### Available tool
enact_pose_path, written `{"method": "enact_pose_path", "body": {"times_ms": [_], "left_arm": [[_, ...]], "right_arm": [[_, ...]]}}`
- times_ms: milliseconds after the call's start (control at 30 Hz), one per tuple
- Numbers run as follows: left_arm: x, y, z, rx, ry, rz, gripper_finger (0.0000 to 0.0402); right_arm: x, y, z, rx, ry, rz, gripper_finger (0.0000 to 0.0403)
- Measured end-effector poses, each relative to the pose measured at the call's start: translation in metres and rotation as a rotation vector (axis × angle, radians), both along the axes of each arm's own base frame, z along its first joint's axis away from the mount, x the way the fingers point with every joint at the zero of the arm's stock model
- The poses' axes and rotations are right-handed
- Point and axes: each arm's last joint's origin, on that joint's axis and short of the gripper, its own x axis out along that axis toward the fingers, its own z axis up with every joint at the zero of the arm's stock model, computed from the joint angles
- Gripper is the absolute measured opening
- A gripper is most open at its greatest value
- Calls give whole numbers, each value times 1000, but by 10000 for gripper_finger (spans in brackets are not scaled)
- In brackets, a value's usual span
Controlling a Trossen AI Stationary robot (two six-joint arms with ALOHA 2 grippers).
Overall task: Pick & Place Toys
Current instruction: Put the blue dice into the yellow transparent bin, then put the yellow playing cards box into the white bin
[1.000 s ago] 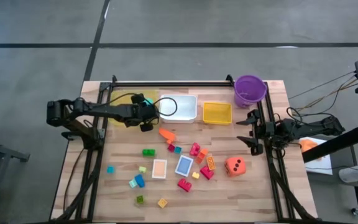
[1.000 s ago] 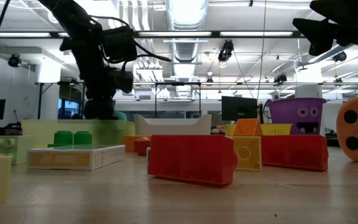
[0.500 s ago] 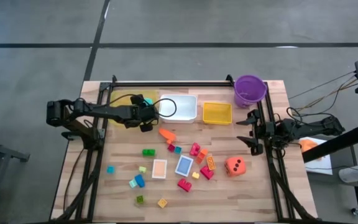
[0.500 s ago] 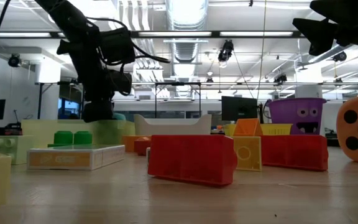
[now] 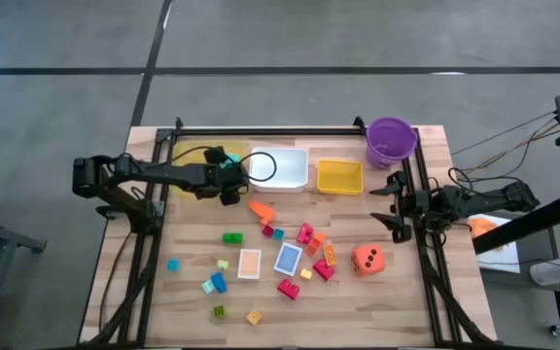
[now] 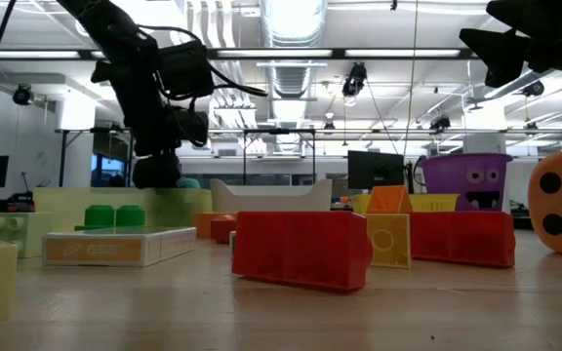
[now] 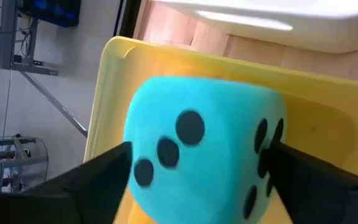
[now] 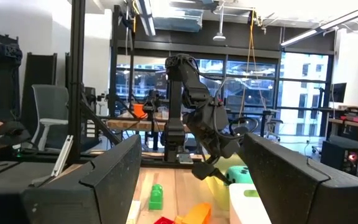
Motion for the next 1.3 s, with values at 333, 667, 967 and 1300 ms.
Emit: {"method": "enact_pose_path", "body": {"times_ms": [333, 667, 967, 1300], "left_arm": [[6, 1, 13, -14, 2, 0, 371], [12, 3, 30, -24, -15, 33, 359], [14, 1, 74, -148, 10, 106, 359], [28, -38, 107, -473, -82, -13, 359]], "right_arm": [[0, 0, 0, -2, 0, 0, 280], [0, 0, 0, -3, 0, -1, 280], [0, 0, 0, -2, 0, -1, 280], [0, 0, 0, -3, 0, -1, 280]]}}
